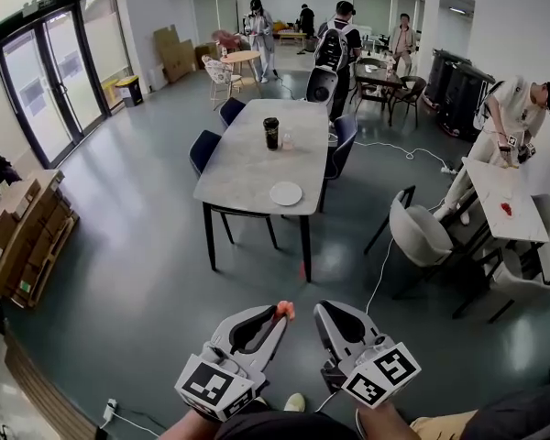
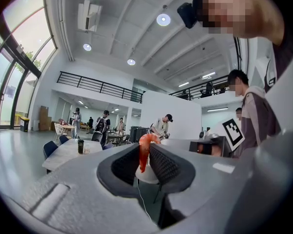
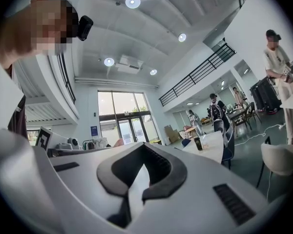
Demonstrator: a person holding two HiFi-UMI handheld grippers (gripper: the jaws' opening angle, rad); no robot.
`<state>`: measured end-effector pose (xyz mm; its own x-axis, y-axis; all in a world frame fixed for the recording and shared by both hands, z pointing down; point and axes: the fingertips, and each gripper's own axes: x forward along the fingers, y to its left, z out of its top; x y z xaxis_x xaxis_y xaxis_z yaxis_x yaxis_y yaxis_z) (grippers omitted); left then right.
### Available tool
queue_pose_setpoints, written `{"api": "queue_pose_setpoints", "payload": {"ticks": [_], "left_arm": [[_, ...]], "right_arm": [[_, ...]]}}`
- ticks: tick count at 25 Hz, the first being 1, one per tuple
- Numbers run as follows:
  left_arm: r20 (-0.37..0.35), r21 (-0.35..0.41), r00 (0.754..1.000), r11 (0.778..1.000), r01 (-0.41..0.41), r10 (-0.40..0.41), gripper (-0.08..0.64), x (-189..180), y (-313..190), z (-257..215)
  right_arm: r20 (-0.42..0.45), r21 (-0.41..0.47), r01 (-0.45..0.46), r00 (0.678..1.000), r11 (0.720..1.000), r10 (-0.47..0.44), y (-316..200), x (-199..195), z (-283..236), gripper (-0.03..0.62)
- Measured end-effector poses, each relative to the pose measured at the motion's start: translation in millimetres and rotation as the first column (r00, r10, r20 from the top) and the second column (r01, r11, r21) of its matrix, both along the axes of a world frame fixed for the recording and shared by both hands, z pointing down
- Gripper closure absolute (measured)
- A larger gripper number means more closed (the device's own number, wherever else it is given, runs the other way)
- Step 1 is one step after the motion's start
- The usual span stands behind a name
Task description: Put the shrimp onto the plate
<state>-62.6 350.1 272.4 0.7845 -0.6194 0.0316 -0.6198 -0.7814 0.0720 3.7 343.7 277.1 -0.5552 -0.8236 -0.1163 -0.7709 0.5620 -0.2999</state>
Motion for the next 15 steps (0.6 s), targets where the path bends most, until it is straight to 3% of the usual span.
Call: {"api": "queue_pose_setpoints", "payload": {"ticks": [8,15], "left_arm": [[0.004,-0.004,1.000,1.000,0.011,-0.011,0.491,4.7,-21.4,-0.6],[-0.005,-0.001,1.000,1.000,-0.006,0.006,0.491,-1.1,-69.9,2.1]], "right_arm": [[0.001,-0.013,0.014,1.000,1.000,-0.014,-19.7,4.2,2.2,0.591],[-0.011,-0.021,-0.003,1.000,1.000,0.003,-67.0,-1.9,5.2,0.591]]}}
